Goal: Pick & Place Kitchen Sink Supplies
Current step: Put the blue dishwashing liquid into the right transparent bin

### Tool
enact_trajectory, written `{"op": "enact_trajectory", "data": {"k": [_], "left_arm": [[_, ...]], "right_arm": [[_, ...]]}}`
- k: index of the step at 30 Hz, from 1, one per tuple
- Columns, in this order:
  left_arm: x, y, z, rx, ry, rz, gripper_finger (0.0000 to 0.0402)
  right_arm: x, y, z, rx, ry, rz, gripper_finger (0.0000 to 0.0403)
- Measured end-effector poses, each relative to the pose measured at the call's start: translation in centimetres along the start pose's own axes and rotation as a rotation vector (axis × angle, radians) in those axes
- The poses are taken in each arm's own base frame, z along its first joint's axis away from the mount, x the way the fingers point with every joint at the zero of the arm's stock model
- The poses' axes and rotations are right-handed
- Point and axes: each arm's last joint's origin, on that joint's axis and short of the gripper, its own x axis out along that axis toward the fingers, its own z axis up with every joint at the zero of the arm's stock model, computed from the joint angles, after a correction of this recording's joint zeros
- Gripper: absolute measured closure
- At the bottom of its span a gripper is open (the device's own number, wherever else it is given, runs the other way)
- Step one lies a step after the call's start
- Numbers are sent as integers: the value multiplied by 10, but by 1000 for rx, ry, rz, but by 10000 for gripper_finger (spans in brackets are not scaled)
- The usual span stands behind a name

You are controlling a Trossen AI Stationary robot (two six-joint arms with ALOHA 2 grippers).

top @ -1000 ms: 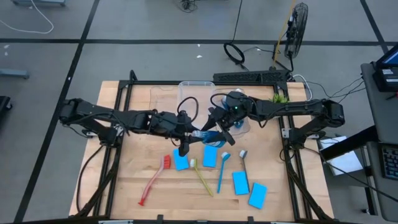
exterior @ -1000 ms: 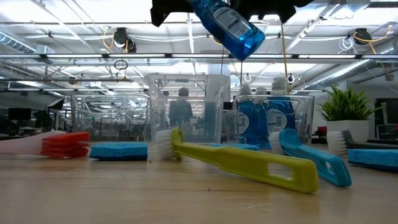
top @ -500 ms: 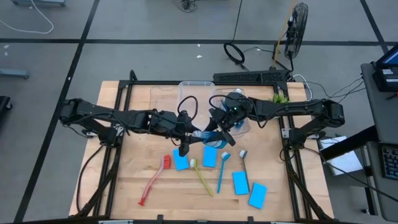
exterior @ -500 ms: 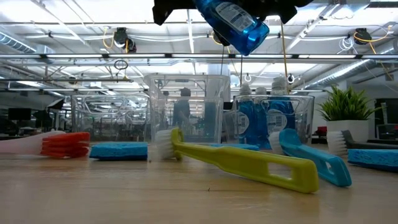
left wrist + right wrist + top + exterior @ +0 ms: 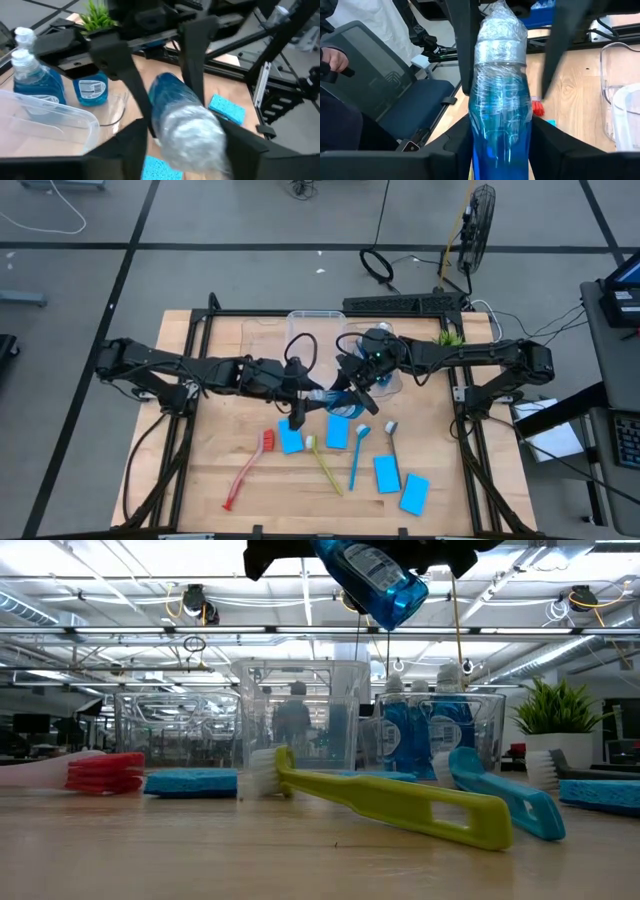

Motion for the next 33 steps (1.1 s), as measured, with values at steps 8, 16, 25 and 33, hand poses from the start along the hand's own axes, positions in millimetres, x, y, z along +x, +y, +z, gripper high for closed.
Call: {"op": "enact_trajectory", "data": {"k": [8, 16, 25, 33], "left_arm": [[0, 1, 0, -40, -6, 15, 110], [-18, 0, 10, -26, -48, 2, 126], [-69, 1, 28, 24, -157, 17, 151], [-86, 6, 19, -5, -51, 55, 163]], "right_arm": [[0, 0, 0, 1, 1, 2, 292], [-2, -2, 1, 8, -7, -46, 298], [-8, -9, 3, 16, -24, -91, 297], [-45, -4, 15, -48, -73, -301, 297]]}}
